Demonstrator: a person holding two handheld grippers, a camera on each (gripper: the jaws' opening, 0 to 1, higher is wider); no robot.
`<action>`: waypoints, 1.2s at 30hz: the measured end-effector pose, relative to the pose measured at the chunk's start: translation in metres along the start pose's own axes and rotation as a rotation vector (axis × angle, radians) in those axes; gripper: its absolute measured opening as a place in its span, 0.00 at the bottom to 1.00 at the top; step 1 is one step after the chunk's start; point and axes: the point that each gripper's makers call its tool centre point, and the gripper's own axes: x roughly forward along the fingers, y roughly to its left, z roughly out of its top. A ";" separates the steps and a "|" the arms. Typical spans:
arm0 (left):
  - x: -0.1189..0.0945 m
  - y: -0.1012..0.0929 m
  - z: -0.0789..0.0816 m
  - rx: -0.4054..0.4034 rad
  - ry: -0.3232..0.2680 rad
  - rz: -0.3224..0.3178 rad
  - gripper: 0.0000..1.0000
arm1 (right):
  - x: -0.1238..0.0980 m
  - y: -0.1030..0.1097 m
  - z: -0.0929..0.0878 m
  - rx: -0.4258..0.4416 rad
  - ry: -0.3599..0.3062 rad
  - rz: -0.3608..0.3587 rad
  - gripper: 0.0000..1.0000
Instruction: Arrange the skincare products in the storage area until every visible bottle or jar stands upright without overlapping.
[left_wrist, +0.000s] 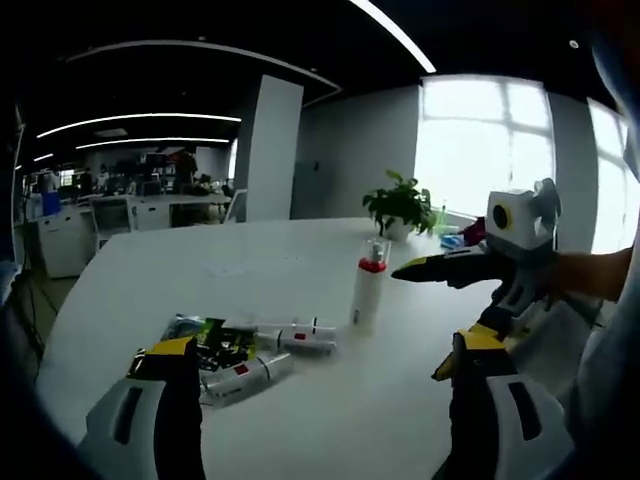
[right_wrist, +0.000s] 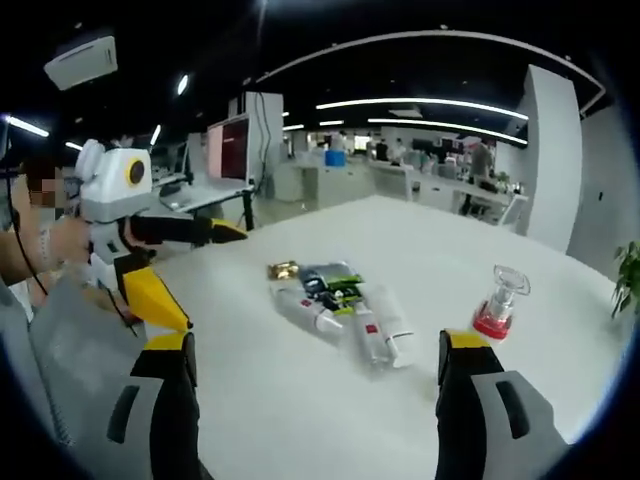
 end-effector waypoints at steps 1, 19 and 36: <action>-0.001 0.001 0.000 -0.002 -0.001 0.002 0.99 | 0.002 0.000 -0.001 0.001 0.009 0.001 1.00; -0.016 0.021 0.003 -0.058 -0.051 0.052 0.99 | 0.043 -0.007 0.013 -0.052 0.040 0.012 1.00; -0.032 0.054 -0.001 -0.112 -0.093 0.119 0.99 | 0.091 -0.052 0.016 -0.181 0.125 -0.087 0.83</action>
